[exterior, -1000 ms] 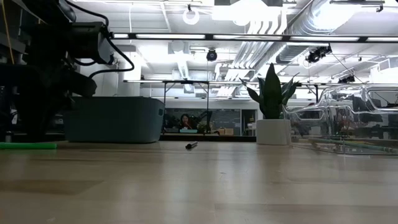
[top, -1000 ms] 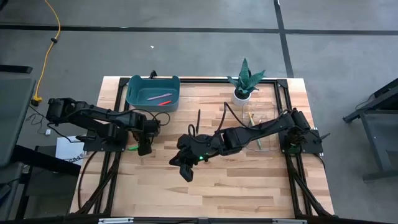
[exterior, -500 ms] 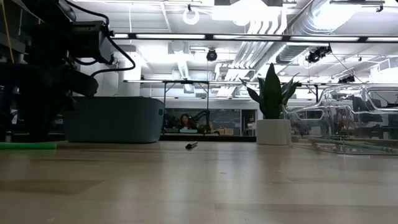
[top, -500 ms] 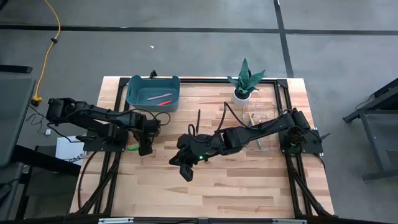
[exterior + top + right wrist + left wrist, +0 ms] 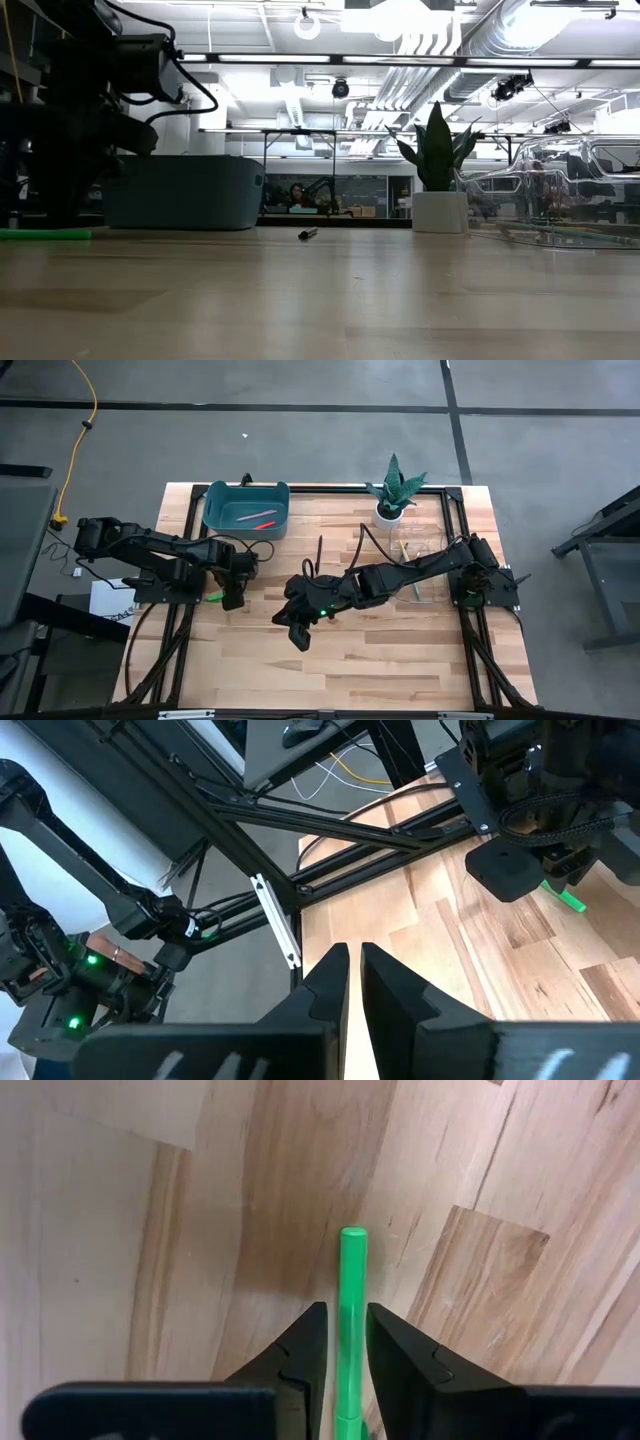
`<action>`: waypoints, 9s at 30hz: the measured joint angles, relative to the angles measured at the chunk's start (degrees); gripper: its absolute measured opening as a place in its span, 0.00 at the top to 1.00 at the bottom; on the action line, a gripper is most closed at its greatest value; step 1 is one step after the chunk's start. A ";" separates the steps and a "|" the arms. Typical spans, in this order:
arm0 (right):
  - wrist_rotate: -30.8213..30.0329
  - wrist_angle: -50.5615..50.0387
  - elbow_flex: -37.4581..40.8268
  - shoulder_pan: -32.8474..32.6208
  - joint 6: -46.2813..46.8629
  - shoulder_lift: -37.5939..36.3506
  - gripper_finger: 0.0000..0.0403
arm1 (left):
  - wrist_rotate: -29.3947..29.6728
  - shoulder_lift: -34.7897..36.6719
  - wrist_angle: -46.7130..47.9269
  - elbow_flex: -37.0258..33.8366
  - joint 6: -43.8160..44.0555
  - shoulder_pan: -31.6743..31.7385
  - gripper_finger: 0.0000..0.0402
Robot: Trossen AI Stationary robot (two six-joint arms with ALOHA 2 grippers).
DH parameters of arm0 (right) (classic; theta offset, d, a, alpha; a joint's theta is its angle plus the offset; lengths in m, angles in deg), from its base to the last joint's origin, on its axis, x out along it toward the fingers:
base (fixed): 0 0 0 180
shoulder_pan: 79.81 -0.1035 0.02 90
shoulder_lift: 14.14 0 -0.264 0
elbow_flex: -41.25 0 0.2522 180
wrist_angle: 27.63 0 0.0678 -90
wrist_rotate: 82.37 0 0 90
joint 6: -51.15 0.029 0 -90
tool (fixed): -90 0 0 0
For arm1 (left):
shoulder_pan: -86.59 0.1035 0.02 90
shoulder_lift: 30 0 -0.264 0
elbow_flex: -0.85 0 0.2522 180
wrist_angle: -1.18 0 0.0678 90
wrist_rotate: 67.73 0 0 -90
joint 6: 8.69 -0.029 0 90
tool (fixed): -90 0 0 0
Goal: Sort pens & pencils
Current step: Put the green pen into the blue bin, then put the black pen into the blue bin
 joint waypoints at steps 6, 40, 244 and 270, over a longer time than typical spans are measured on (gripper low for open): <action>-0.01 0.00 0.00 0.02 0.00 0.00 0.95 | 0.53 -0.42 0.15 -0.02 0.15 0.00 0.85; 1.78 0.02 0.00 1.95 -1.07 0.00 0.95 | -1.08 -0.35 -0.61 -2.89 -0.13 -0.37 0.85; -5.15 -10.22 0.00 4.83 -14.33 -14.58 0.95 | -7.74 -7.46 23.19 44.06 -39.97 8.28 0.72; -20.33 -30.20 0.11 -3.90 -13.25 -22.23 0.95 | 12.89 6.92 -0.25 44.02 -16.08 -19.99 0.72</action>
